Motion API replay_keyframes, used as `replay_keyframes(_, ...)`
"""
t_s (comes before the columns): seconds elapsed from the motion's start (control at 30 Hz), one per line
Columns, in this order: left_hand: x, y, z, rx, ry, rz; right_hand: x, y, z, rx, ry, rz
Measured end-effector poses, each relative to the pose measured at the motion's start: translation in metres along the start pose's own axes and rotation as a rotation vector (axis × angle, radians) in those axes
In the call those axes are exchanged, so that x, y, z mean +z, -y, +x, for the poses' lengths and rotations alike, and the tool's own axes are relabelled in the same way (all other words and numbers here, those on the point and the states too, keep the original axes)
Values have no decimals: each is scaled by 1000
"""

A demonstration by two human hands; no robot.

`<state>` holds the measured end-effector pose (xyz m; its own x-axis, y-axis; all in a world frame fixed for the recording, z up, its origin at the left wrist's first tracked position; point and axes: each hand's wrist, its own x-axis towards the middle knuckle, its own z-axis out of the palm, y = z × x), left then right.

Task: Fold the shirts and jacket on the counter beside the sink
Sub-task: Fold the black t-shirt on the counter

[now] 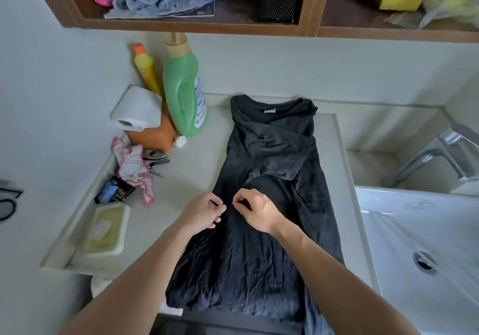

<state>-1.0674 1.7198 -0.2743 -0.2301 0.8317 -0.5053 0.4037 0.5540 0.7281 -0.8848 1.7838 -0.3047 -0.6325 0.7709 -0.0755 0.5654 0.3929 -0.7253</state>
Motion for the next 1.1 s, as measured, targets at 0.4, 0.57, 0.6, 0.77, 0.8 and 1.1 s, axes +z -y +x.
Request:
replay_keyframes(0.4, -5, 56, -72, 101, -98, 487, 42, 32, -39, 60, 6, -378)
replay_keyframes(0.57, -7, 84, -107, 66, -204, 425, 82, 58, -81, 30, 3, -437)
replay_keyframes(0.6, -7, 88, -111, 58, -211, 405, 90, 61, -87, 25, 5, -460)
replay_keyframes(0.77, -5, 105, -141, 128, -222, 350, 115, 63, -107, 147, 36, -619)
replay_keyframes(0.8, -4, 106, -146, 158, -249, 328, 117, 63, -108, 161, 39, -638)
replay_keyframes(1.1, 12, 89, -182, 485, -319, 255, 110, 73, -90, 314, 25, -543)
